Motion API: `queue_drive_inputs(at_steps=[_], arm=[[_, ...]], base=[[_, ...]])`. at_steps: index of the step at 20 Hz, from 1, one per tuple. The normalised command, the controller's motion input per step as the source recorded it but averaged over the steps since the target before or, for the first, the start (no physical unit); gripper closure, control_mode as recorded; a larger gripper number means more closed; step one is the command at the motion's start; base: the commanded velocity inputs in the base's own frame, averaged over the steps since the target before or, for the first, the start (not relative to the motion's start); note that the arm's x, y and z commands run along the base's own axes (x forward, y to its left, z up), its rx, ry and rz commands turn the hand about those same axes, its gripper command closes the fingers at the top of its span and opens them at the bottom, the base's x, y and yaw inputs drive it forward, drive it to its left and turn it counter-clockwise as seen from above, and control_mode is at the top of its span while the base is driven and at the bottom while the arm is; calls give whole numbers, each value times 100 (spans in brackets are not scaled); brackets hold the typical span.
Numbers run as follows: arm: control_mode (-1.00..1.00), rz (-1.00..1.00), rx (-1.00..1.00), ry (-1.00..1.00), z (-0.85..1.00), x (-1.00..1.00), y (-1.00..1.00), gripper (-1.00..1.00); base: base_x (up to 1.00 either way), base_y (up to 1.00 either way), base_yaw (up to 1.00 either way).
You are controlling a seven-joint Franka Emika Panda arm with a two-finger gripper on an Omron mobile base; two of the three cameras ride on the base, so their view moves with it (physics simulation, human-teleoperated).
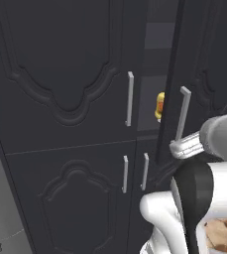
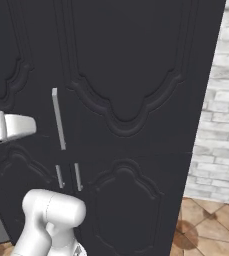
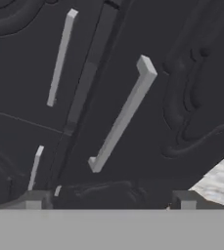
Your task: The dining table condiment station is running low on mustard. Refill the condiment station by opening the cabinet and taking the mustard from the cabinet and placing it on the dining table.
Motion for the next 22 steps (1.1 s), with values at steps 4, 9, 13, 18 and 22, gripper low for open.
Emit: queue_drive_inputs(at_steps=[4,9,13,18,22], arm=[[-100,-2,-40,0,1,10,100,-100],[-100,-3,-30,1,-8,57,42,-100],[-100,0,-21,1,-34,90,0,-100],[-100,0,-20,0,-38,94,0,-100],[-100,0,-18,0,-18,50,-7,-100]], base=[[0,0,0],[0,0,0],[0,0,0],[0,0,0],[0,0,0]])
